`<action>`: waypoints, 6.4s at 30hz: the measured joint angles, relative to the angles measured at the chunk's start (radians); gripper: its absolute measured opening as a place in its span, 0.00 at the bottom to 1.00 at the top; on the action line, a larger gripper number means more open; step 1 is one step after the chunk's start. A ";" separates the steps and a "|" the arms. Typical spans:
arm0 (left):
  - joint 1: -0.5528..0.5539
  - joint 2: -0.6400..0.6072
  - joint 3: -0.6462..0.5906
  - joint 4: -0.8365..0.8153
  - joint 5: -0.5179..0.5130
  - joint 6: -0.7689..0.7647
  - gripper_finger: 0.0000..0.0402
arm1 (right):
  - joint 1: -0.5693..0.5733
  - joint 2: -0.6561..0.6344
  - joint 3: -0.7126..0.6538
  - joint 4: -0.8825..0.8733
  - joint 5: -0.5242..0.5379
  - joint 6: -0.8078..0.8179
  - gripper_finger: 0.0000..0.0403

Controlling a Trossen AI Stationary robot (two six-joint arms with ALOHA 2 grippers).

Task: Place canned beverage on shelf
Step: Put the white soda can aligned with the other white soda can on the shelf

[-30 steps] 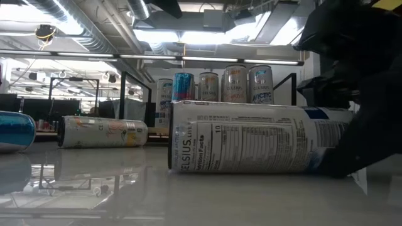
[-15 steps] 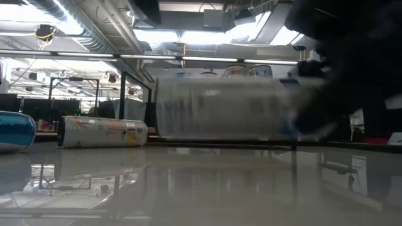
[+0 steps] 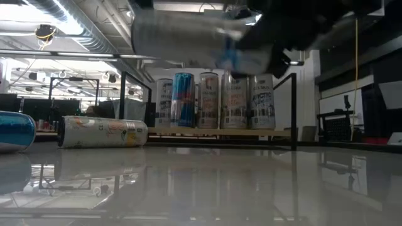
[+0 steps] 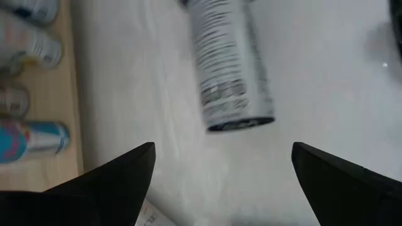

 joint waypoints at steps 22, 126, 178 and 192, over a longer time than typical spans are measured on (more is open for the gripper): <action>-0.110 -0.002 0.001 0.013 -0.141 0.099 0.91 | -0.174 -0.024 0.000 0.235 -0.420 0.052 0.61; -0.079 -0.005 0.000 0.019 -0.055 -0.230 0.61 | -0.206 -0.074 0.002 0.128 -0.361 -0.058 0.88; 0.422 0.117 -0.297 -0.055 0.876 -0.933 0.63 | -0.397 -0.166 0.002 -0.131 -0.333 -0.528 0.87; 0.422 0.119 -0.303 -0.050 0.840 -0.944 0.73 | -0.397 -0.166 0.002 -0.131 -0.333 -0.528 0.87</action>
